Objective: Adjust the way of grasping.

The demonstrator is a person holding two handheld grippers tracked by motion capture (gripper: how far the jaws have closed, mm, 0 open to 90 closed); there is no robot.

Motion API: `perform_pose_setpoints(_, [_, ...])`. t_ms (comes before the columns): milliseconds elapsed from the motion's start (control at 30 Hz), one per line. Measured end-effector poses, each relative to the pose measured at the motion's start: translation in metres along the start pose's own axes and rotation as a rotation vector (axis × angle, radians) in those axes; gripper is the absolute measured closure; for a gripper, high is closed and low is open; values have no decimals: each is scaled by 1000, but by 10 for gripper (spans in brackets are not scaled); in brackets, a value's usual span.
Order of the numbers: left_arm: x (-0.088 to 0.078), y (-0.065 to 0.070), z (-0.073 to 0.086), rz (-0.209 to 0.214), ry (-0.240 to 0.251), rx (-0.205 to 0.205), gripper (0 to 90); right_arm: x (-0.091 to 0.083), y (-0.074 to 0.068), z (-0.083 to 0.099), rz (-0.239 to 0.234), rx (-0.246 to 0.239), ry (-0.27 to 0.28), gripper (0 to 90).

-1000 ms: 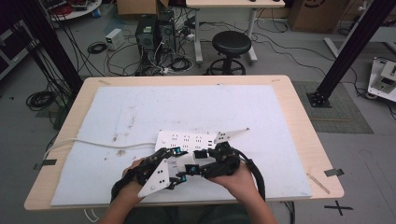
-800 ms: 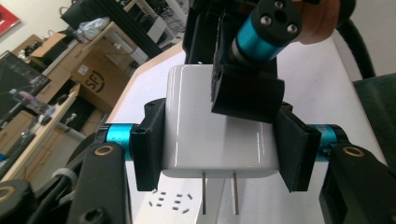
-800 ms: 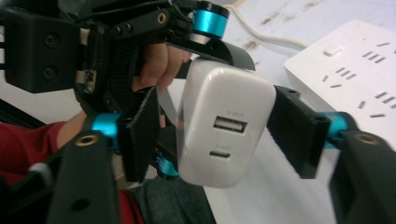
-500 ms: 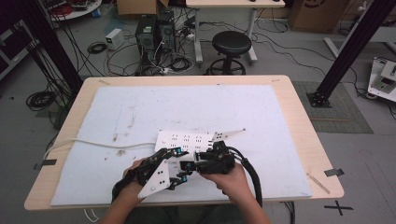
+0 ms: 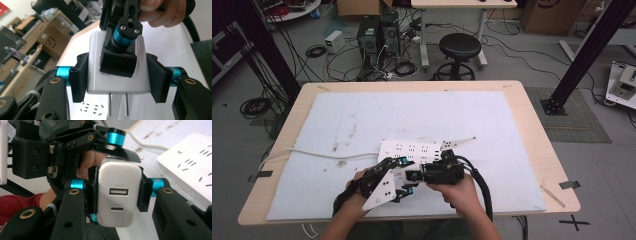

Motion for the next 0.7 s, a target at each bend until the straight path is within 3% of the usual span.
perform_pose_setpoints(67, [0, -4, -1, -42, 4, -21, 287, -1, 0, -1, 15, -15, -4, 632])
perform_pose_setpoints(100, [0, -4, -1, -42, 4, -21, 238, -1, 0, -1, 15, -15, -4, 632])
perform_pose_setpoints(300, [-6, -11, 3, -41, -14, -53, 176, -21, 7, -9, 73, -35, 37, 633])
perform_pose_setpoints(367, [-10, -15, 8, -38, -37, -68, 175, -34, 13, -13, 127, -54, 41, 634])
perform_pose_setpoints(400, [-13, -21, 11, -64, -63, -78, 175, -34, 13, -13, 127, -54, 41, 634])
perform_pose_setpoints(467, [-13, -21, 11, -64, -63, -78, 175, -39, 14, -14, 135, -57, 40, 634])
perform_pose_setpoints(500, [-24, -37, 20, -101, -98, -133, 175, -39, 14, -14, 135, -57, 40, 634])
perform_pose_setpoints(533, [-24, -37, 20, -101, -98, -133, 175, -39, 14, -14, 135, -57, 40, 634])
perform_pose_setpoints(600, [-34, -53, 31, -108, -146, -180, 175, -59, 24, -20, 195, -80, 47, 633])
perform_pose_setpoints(667, [-37, -57, 35, -101, -162, -195, 175, -62, 25, -21, 201, -83, 43, 634])
perform_pose_setpoints(700, [-43, -66, 41, -100, -182, -221, 175, -65, 26, -22, 208, -85, 47, 633])
Point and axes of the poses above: each handheld gripper's, and its own axes: x roughly forward along the jaws, z roughly out of its underside, y roughly to its right, the point moved 10 cm from there along x, roughly forward along the jaws, and after that the axes turned 2 degrees about -y, right-handed, at the moved point
